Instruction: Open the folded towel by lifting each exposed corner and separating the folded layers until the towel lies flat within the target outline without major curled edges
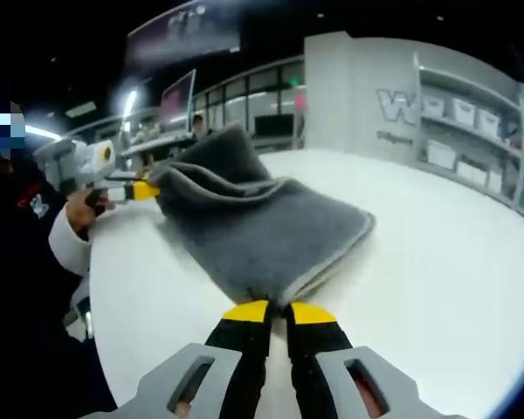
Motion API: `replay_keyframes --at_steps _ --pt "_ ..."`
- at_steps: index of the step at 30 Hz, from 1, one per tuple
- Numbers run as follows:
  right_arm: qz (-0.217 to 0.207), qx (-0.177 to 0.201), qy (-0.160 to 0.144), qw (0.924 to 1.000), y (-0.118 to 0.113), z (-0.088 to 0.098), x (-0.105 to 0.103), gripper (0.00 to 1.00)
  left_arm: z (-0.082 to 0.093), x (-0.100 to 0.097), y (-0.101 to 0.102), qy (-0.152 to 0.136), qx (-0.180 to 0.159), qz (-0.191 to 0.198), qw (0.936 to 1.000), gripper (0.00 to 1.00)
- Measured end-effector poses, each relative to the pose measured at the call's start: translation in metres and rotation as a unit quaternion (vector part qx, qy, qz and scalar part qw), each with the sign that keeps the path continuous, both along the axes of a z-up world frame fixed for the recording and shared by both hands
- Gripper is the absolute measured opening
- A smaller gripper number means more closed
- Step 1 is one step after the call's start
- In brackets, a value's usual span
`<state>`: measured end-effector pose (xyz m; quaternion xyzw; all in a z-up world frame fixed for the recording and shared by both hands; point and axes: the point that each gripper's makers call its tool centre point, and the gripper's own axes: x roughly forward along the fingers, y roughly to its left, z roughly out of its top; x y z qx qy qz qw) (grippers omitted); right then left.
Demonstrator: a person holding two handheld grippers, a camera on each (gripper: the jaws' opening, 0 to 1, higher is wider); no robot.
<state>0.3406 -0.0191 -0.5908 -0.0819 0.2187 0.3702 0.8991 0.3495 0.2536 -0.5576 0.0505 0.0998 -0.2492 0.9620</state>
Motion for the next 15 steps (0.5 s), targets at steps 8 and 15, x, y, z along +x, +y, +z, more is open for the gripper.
replay_keyframes --at_steps 8,15 --pt "-0.001 0.0 0.0 1.0 -0.001 0.001 0.001 0.03 -0.006 -0.001 0.009 0.015 0.002 0.004 0.9999 0.08" --pt "-0.002 0.0 0.0 1.0 -0.001 0.001 0.002 0.03 -0.008 -0.001 0.011 0.021 0.003 0.005 0.9998 0.07"
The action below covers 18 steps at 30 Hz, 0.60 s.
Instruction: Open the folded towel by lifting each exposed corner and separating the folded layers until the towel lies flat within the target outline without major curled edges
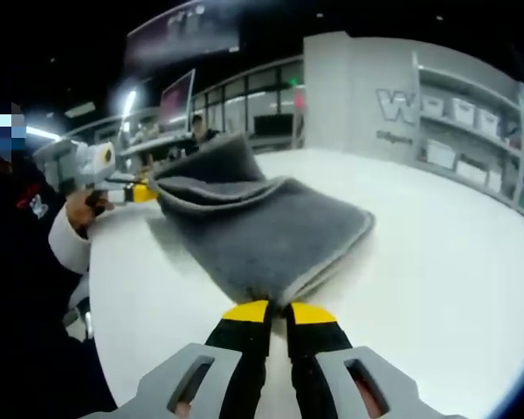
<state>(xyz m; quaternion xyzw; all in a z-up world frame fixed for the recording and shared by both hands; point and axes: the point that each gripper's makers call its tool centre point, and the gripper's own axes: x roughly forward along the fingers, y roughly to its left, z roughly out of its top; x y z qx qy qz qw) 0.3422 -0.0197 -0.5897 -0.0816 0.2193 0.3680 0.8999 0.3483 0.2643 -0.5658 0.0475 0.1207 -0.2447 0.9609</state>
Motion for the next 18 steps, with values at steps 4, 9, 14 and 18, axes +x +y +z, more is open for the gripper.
replay_keyframes --at_steps 4,9,14,18 --pt "-0.001 0.0 0.0 1.0 0.0 0.0 0.0 0.04 0.0 0.0 -0.001 -0.003 0.009 -0.002 1.0 0.08" --pt "-0.001 -0.006 -0.006 1.0 0.001 0.0 0.0 0.04 0.001 0.001 -0.002 -0.019 0.03 -0.006 0.9994 0.13" --pt "0.001 -0.016 -0.015 0.9998 0.0 0.0 0.0 0.05 0.003 0.002 -0.005 -0.048 0.078 -0.015 0.9957 0.25" --pt "0.002 -0.013 -0.018 0.9997 0.0 -0.001 0.0 0.06 0.015 0.0 -0.014 -0.084 0.084 -0.036 0.9923 0.31"
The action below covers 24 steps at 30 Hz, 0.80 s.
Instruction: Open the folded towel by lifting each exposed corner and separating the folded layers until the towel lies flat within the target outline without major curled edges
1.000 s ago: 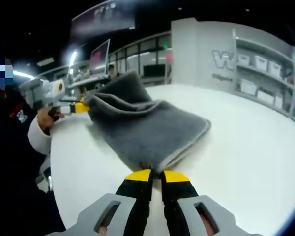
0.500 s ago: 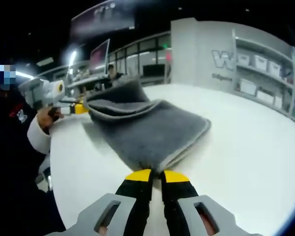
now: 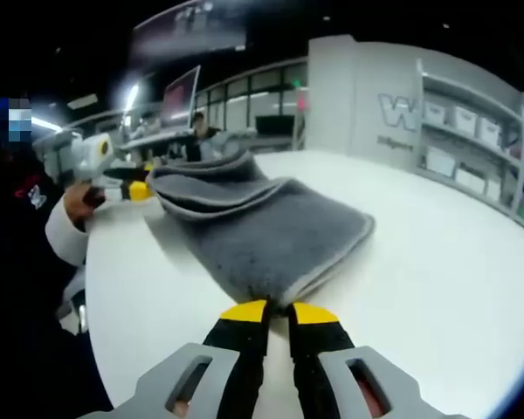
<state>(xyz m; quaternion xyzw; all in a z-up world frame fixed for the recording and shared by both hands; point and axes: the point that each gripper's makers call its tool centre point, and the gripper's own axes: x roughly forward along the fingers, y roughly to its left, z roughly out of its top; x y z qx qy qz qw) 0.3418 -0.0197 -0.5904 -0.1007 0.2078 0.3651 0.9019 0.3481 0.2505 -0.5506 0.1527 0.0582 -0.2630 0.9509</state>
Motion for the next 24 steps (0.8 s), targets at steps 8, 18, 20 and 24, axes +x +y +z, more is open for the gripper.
replay_keyframes --at_steps 8,18,20,24 --pt "0.003 -0.002 -0.006 1.0 0.001 0.001 -0.002 0.08 0.009 -0.005 -0.007 -0.031 0.019 -0.01 0.9993 0.34" --pt "0.006 -0.001 -0.013 0.9999 0.006 0.004 -0.004 0.13 0.014 -0.008 -0.016 -0.052 0.041 -0.023 0.9976 0.41" --pt "0.008 0.0 -0.014 0.9999 0.007 0.004 -0.005 0.15 0.014 -0.009 -0.019 -0.052 0.039 -0.027 0.9975 0.41" --pt "0.005 0.014 -0.014 0.9998 0.009 0.007 -0.004 0.16 0.018 -0.008 -0.024 -0.057 0.031 -0.033 0.9973 0.43"
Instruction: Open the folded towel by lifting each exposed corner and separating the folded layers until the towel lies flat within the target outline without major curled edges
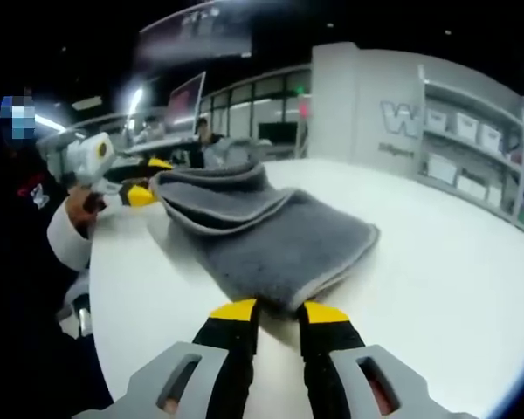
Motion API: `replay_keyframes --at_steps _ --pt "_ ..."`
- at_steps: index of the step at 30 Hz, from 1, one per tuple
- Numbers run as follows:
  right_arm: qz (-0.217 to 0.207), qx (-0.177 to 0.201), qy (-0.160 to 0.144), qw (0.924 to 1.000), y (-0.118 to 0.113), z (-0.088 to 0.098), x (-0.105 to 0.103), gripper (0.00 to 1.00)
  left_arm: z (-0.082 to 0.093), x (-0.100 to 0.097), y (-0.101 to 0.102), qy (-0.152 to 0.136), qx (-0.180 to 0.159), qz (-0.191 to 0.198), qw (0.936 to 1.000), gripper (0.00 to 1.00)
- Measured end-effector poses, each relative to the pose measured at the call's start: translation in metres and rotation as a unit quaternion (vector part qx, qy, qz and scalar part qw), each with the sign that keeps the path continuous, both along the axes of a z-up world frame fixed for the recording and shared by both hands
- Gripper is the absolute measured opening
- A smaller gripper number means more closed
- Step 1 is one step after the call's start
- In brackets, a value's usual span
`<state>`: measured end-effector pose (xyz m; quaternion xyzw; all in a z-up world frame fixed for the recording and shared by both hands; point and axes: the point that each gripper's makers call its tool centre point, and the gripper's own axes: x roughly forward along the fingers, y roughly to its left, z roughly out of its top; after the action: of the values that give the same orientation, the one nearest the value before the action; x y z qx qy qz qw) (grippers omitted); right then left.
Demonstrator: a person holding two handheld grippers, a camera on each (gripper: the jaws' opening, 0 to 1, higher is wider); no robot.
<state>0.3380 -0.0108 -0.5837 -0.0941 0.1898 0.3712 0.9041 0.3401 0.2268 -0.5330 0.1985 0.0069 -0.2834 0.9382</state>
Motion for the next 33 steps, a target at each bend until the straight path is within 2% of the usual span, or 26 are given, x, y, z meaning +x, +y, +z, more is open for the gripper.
replay_keyframes --at_steps 2,3,7,12,14,17,20,27,33 --pt "-0.005 0.004 0.001 1.0 0.0 -0.001 0.001 0.16 0.004 0.001 -0.001 -0.014 0.008 0.003 0.9999 0.43" --pt "-0.006 0.006 0.003 1.0 0.001 -0.002 0.001 0.16 0.008 0.0 -0.004 -0.034 0.017 0.005 0.9993 0.44" --pt "-0.013 0.016 0.004 0.9998 0.001 -0.002 0.004 0.16 0.006 0.003 -0.008 -0.025 0.014 0.001 0.9996 0.44" --pt "-0.021 0.024 0.01 0.9994 0.001 -0.004 0.005 0.15 0.008 0.005 -0.011 -0.04 0.016 -0.005 0.9991 0.39" --pt "-0.026 0.032 0.013 0.9991 0.001 -0.005 0.005 0.15 0.013 0.007 -0.008 -0.048 -0.005 0.014 0.9988 0.39" --pt "-0.031 0.04 0.015 0.9986 0.0 -0.007 0.003 0.15 0.014 0.006 -0.011 -0.043 -0.015 0.011 0.9989 0.32" --pt "-0.036 0.045 0.015 0.9982 0.0 -0.006 0.003 0.15 0.016 0.005 -0.009 -0.05 -0.015 0.021 0.9984 0.27" --pt "-0.042 0.043 0.013 0.9981 0.001 -0.005 0.004 0.14 0.013 0.013 0.01 -0.031 -0.05 0.038 0.9976 0.18" --pt "-0.043 0.045 0.012 0.998 0.001 -0.004 0.004 0.14 0.009 0.016 0.019 -0.027 -0.036 0.05 0.9978 0.15"
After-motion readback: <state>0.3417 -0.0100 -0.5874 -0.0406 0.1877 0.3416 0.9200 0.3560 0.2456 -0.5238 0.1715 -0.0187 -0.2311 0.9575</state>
